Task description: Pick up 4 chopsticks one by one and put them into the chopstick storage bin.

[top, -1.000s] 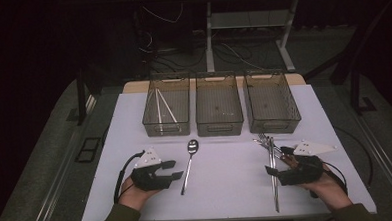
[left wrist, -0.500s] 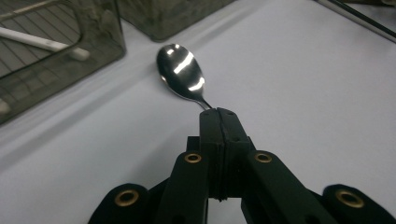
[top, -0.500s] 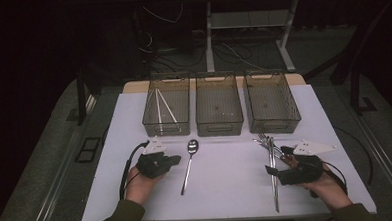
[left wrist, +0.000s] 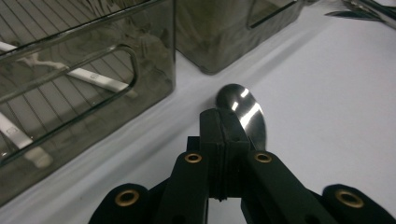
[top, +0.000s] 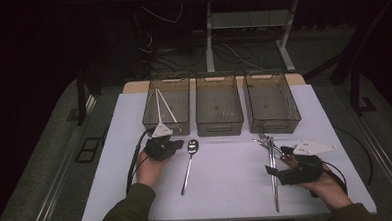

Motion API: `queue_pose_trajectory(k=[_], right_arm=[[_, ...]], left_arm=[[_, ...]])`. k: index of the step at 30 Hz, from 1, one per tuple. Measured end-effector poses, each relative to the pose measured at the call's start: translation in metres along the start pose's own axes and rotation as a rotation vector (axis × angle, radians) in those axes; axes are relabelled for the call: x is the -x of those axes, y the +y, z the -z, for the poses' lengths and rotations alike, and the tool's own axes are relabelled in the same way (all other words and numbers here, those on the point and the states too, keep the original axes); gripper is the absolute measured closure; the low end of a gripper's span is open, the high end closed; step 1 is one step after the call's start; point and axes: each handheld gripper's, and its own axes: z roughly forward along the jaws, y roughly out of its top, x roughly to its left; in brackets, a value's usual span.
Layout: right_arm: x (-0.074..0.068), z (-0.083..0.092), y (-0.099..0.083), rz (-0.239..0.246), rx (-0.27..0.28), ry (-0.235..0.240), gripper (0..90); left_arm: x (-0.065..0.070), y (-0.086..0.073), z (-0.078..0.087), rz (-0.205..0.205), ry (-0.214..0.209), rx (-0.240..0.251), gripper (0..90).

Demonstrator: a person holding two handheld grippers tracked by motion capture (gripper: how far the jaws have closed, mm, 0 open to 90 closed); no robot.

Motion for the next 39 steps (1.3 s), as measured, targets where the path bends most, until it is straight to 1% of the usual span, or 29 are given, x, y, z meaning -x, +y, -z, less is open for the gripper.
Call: queue_pose_trajectory(k=[4,5,7,9,17,25,26,29,39], right_arm=[[0.000,0.000,0.000,-0.005,0.000,-0.001,9.2],[0.000,0.000,0.000,-0.002,0.000,-0.001,9.2],[0.000,0.000,0.000,-0.004,0.000,-0.001,9.2],[0.000,0.001,0.000,0.000,0.001,0.000,9.2],[0.000,0.001,0.000,0.000,0.002,-0.001,9.2],[0.000,0.001,0.000,0.001,0.001,-0.001,9.2],[0.000,0.001,0.000,0.000,0.002,-0.001,9.2],[0.001,0.001,0.000,0.001,0.004,-0.002,9.2],[0.001,0.001,0.000,0.001,0.005,-0.002,9.2]], left_arm=[[-0.004,0.004,-0.007,0.013,0.008,0.002,89.5],[-0.006,0.004,-0.009,0.007,0.011,-0.004,89.5],[-0.007,0.005,-0.012,0.017,0.017,-0.002,89.5],[-0.008,0.005,-0.014,0.017,0.023,-0.009,89.5],[-0.010,0.004,-0.020,0.018,0.022,-0.031,89.5],[-0.007,0.007,-0.027,0.013,0.015,-0.034,89.5],[-0.006,0.008,-0.028,0.017,0.016,-0.036,89.5],[-0.005,0.009,-0.031,0.010,0.012,-0.040,89.5],[-0.003,0.009,-0.035,0.007,0.000,-0.047,89.6]])
